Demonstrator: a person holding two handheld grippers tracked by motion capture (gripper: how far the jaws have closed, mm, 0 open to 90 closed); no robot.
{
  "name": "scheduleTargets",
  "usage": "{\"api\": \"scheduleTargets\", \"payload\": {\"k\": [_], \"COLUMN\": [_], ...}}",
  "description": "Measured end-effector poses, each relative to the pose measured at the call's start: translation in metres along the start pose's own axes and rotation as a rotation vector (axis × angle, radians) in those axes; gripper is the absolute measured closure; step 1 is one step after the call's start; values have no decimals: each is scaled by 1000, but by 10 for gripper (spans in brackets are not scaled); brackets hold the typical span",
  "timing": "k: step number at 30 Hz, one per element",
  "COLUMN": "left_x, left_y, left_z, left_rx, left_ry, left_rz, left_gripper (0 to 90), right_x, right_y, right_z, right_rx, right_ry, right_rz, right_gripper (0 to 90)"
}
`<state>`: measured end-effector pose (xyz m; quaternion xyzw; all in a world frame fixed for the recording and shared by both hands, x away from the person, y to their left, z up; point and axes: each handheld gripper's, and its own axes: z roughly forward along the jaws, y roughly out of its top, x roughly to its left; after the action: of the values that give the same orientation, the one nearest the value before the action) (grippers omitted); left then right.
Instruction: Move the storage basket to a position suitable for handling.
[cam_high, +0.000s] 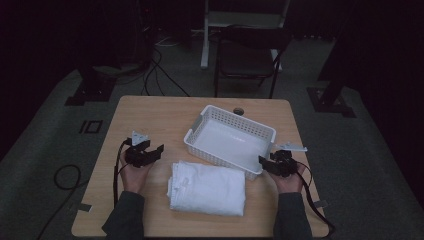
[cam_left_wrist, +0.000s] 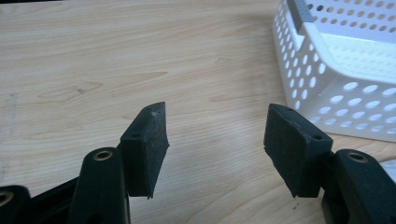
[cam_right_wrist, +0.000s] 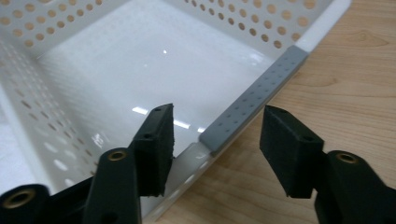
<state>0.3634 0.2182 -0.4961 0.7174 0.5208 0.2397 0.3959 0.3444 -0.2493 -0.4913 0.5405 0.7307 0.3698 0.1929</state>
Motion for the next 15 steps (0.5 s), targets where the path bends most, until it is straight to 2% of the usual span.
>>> {"api": "scheduleTargets", "payload": {"k": [2,9,15], "left_x": [-2,-8,-13], "left_y": [0,1,3], "left_z": [3,6,3], "left_rx": [19,29,17], "left_ry": [-30,-48,-63], "left_rz": [11,26,33], "left_gripper": [376,378,380], "right_x": [1,2,4], "right_y": [1,3,9], "right_z": [0,3,13], "right_rx": [4,-10,-30], "right_ry": [-10,-26,-24], "right_rz": [0,20,30], "right_gripper": [471,524,569]}}
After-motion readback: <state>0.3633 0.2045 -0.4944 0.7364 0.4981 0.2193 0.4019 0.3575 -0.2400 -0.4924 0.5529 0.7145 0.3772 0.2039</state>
